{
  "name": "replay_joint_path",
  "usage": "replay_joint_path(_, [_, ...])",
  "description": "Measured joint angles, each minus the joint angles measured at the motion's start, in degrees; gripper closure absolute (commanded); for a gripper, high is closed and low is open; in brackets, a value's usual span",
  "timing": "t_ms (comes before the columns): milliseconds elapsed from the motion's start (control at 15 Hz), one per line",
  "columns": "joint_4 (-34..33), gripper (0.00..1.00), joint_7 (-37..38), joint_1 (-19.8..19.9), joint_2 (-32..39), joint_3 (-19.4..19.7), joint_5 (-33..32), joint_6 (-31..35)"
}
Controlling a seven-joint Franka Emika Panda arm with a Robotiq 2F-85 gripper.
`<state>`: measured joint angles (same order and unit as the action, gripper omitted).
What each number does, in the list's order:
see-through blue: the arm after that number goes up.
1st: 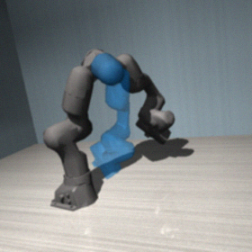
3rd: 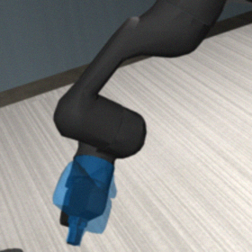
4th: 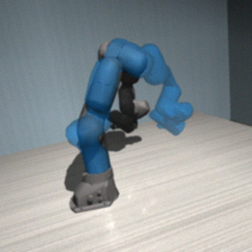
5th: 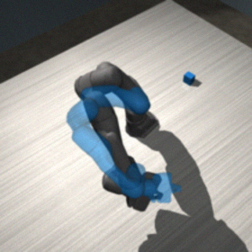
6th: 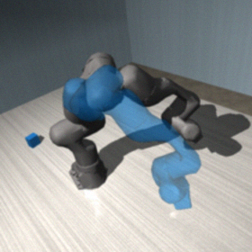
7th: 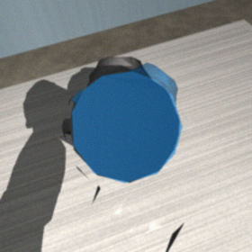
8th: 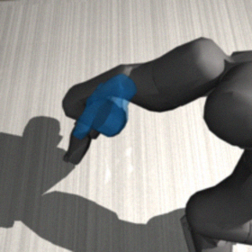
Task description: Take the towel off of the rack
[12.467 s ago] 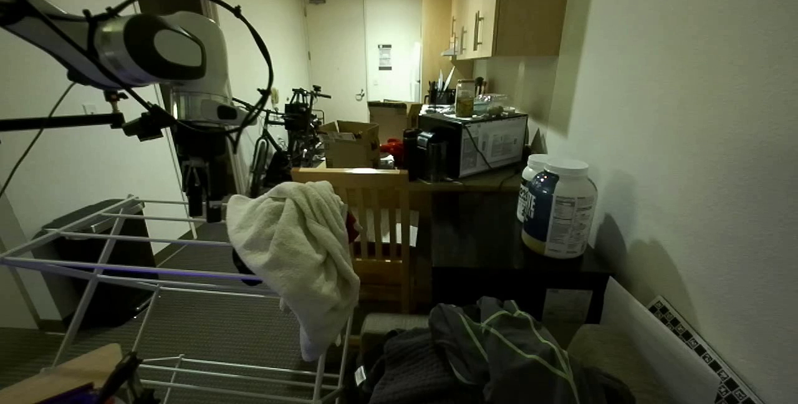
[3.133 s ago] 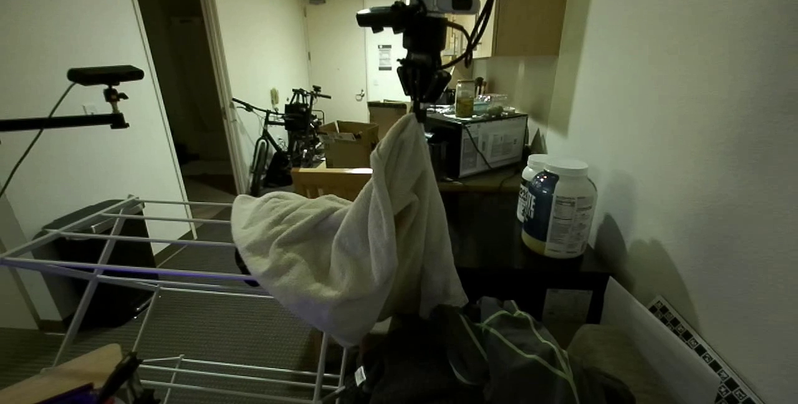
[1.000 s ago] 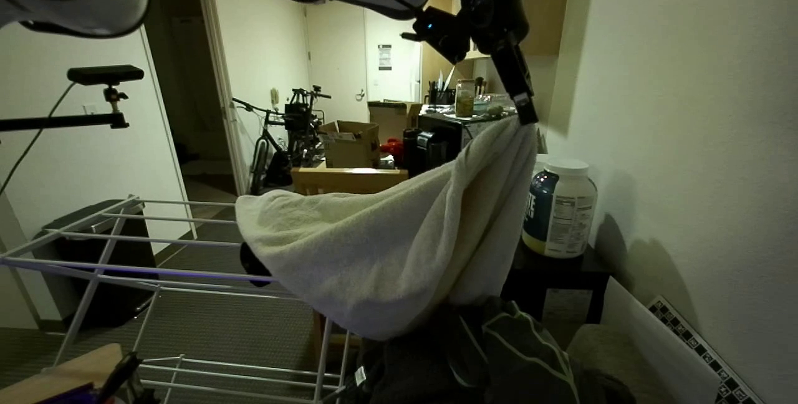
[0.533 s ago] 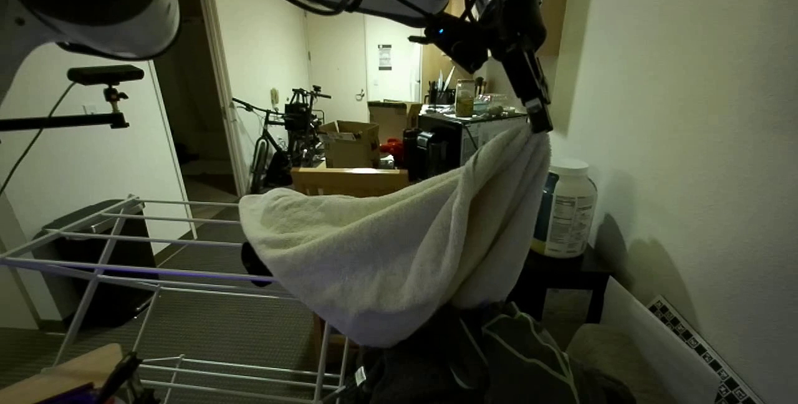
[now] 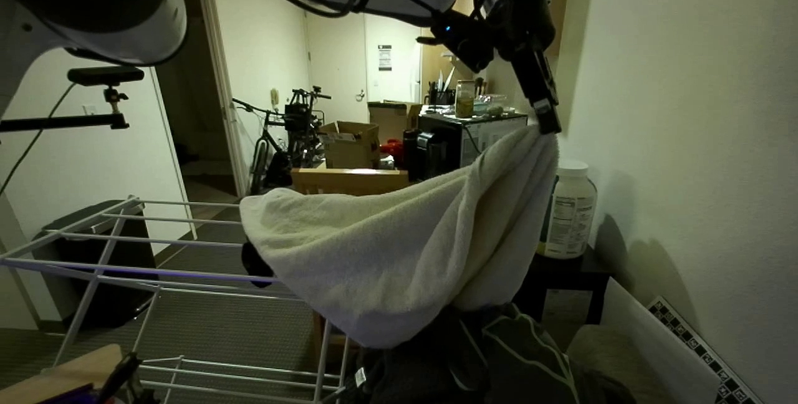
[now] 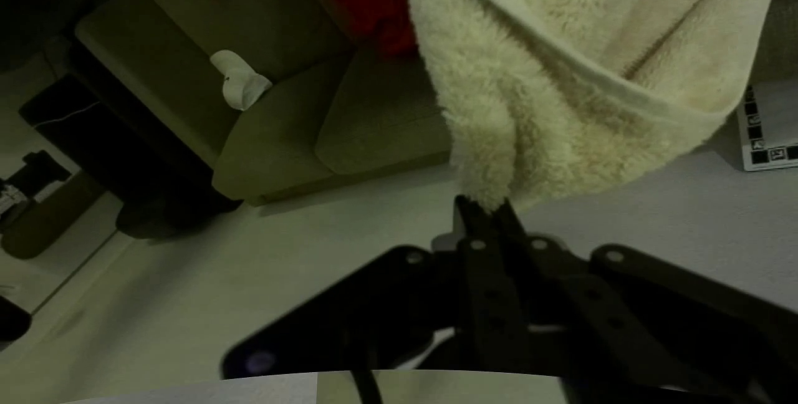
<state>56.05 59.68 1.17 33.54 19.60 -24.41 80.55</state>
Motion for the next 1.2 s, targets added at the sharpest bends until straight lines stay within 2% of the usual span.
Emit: replay_joint_path(1200, [-0.47, 0.99, 0.02, 12.93, 1.05, 0.92, 7.76, -3.13])
